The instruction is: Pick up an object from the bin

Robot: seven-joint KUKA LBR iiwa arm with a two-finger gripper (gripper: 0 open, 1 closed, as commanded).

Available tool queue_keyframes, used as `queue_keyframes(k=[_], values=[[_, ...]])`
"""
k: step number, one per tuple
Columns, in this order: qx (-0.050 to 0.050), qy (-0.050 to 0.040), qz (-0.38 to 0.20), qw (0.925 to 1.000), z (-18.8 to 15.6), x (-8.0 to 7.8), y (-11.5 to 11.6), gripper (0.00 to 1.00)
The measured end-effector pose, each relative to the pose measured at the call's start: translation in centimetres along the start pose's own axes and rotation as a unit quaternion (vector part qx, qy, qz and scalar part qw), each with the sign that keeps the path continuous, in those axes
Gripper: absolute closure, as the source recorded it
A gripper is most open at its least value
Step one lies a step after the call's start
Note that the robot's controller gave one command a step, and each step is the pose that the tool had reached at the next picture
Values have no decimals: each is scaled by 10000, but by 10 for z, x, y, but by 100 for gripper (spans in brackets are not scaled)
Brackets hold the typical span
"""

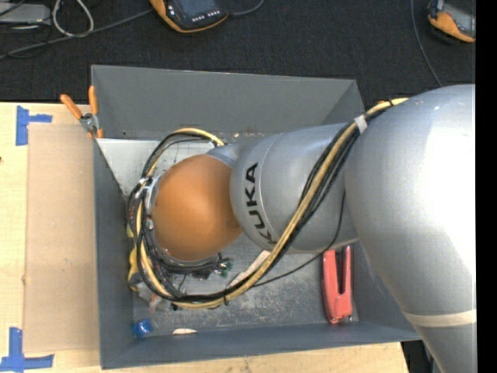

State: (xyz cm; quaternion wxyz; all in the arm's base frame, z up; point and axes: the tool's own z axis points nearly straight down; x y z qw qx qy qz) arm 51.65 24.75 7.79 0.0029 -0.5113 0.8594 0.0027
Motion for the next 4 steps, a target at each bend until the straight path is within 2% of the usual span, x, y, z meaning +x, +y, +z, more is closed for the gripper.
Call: queue_keyframes(k=[1,2,3,4], values=[[-3,-5,13,10000,-5,0,0,100],[-19,13,18,10000,-27,0,2,100],[-32,13,51,10000,-80,0,2,100],[-43,27,51,10000,-94,1,3,100]])
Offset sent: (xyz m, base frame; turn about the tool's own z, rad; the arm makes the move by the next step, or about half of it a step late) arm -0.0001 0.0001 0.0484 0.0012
